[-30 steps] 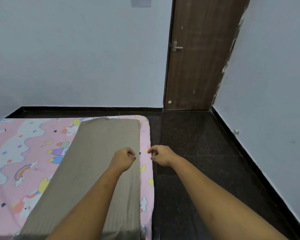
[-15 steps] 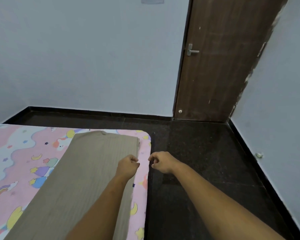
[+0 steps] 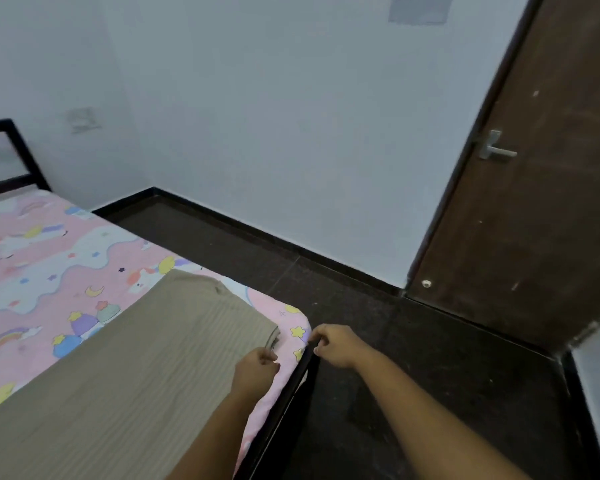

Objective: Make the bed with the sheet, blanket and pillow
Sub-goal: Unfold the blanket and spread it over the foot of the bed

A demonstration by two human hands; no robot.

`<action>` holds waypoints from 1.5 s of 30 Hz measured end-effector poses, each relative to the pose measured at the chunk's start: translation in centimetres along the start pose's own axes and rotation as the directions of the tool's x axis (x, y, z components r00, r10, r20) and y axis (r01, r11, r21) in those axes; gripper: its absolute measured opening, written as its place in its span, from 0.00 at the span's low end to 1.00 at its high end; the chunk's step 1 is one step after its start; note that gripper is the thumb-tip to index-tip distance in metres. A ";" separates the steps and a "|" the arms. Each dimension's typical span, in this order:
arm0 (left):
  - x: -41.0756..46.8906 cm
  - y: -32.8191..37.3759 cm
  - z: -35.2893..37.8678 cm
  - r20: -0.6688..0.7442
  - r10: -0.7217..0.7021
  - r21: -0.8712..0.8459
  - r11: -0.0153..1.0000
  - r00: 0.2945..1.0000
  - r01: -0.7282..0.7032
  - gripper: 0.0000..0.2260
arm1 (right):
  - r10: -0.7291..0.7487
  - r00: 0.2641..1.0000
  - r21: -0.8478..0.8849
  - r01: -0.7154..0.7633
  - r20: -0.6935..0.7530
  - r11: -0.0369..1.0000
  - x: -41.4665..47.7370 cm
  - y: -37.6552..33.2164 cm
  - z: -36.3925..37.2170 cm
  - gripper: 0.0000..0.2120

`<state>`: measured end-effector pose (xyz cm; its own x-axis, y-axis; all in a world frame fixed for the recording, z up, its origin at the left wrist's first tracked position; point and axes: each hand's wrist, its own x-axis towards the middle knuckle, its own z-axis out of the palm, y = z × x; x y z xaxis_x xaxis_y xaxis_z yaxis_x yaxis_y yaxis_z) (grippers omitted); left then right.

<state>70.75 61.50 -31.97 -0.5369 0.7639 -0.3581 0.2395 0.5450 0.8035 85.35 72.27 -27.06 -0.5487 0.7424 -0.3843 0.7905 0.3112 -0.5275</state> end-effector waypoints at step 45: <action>31.0 11.3 15.9 -0.257 -0.964 -0.964 0.261 0.065 0.058 0.05 | -0.329 0.308 -0.050 0.792 0.893 0.608 56.7 -8.4 -10.7 0.13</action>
<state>69.68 96.81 -41.57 -0.4739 -0.5646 -0.6757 -0.7482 -0.1464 0.6471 50.54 118.15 -36.32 -0.6717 -0.4031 -0.6215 0.0593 0.8070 -0.5875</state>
